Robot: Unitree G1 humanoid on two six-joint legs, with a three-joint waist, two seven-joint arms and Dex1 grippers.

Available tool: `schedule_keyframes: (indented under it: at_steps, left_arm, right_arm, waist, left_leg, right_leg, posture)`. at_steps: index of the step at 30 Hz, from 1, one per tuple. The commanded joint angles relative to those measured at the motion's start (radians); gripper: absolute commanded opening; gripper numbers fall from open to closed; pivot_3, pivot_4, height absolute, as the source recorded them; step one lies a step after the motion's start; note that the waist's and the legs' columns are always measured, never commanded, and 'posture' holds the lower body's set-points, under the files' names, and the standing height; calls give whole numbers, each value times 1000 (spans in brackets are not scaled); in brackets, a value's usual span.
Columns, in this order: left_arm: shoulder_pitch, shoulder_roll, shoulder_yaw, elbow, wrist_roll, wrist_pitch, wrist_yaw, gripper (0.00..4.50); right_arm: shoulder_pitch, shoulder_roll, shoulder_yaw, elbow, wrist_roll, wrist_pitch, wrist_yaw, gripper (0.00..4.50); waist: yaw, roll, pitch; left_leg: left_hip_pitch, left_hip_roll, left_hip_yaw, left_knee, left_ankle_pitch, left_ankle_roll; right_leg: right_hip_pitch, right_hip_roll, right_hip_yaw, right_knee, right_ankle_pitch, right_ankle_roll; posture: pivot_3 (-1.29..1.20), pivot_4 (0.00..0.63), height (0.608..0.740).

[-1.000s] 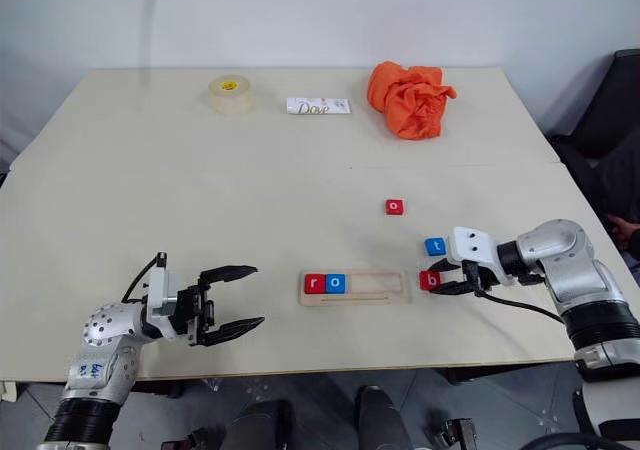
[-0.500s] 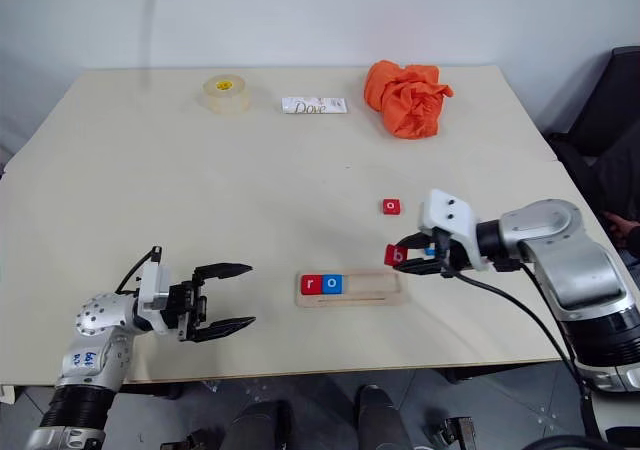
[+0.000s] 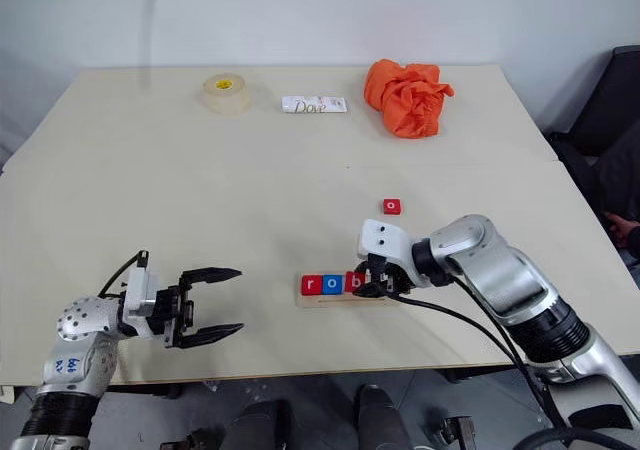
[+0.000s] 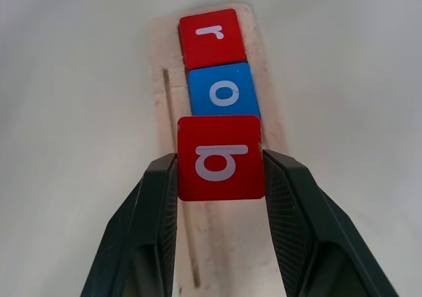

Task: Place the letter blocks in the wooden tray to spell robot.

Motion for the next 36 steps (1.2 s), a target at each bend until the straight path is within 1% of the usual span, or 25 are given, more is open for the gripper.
schedule_keyframes:
  at_steps: [1, 6, 20, 22, 24, 25, 26, 29, 30, 36]
  left_arm:
    - [19, -1, 10, -56, -18, 2, 19, 4500]
    - [38, -1, 14, -77, -19, 4, 40, 4500]
    - [40, -7, 7, -82, -18, 0, 59, 4500]
    - [31, -8, 6, -73, -16, -2, 58, 4500]
    - [23, -11, 4, -66, -14, -3, 59, 4500]
    - [20, -12, 4, -63, -13, -3, 58, 4500]
    - [17, -12, 4, -60, -13, -3, 58, 4500]
    - [4, -15, 1, -47, -9, -5, 55, 4500]
    - [1, -17, 0, -45, -8, -5, 55, 4500]
    - [-37, -26, -14, -9, -2, -10, 44, 4500]
  right_arm:
    - [-24, 15, 11, 10, -21, -27, -2, 1463]
    - [-34, 24, 31, 44, -50, -53, 1, 1463]
    - [-21, 40, 50, 53, -74, -60, 1, 1463]
    - [-27, 49, 48, 61, -82, -60, -7, 2177]
    - [-33, 49, 37, 48, -78, -54, -5, 2795]
    - [-36, 49, 33, 44, -75, -50, -3, 3265]
    - [-38, 50, 30, 40, -72, -44, -3, 3440]
    - [-39, 37, 7, 3, -50, -17, 5, 4386]
    - [-35, 28, -7, -16, -38, -6, 8, 4449]
    - [20, -21, -93, -88, 20, 33, 2, 4449]
  waist:
    - [0, 0, 0]
    - [0, 0, 0]
    - [0, 0, 0]
    - [-1, 0, 0]
    - [0, 0, 0]
    - [0, 0, 0]
    - [0, 0, 0]
    - [0, 0, 0]
    - [0, 0, 0]
    - [1, 0, 0]
  left_leg:
    - [0, 0, 0, 0, 0, 0]
    - [0, 0, 0, 0, 0, 0]
    - [0, 0, 0, 0, 0, 0]
    - [0, 0, 0, 0, 0, 0]
    - [0, 0, 0, 0, 0, 0]
    - [0, 0, 0, 0, 0, 0]
    - [0, 0, 0, 0, 0, 0]
    - [0, 0, 0, 0, 0, 0]
    - [0, 0, 0, 0, 0, 0]
    - [0, 0, 0, 0, 0, 0]
  right_leg:
    - [0, 0, 0, 0, 0, 0]
    - [0, 0, 0, 0, 0, 0]
    - [0, 1, 0, 0, 0, 0]
    - [0, 1, 0, 0, 0, 0]
    - [0, 1, 0, 0, 0, 0]
    - [0, 1, 0, 0, 0, 0]
    - [0, 1, 0, 1, 0, 0]
    - [0, 1, 0, 0, 0, 0]
    - [0, 1, 0, 0, 0, 0]
    - [0, 1, 0, 0, 0, 0]
  posture:
    - [0, 150, 740]
    - [0, 150, 740]
    - [0, 150, 740]
    - [0, 150, 740]
    - [0, 150, 740]
    - [0, 150, 740]
    - [0, 150, 740]
    - [0, 150, 740]
    - [0, 150, 740]
    - [0, 150, 740]
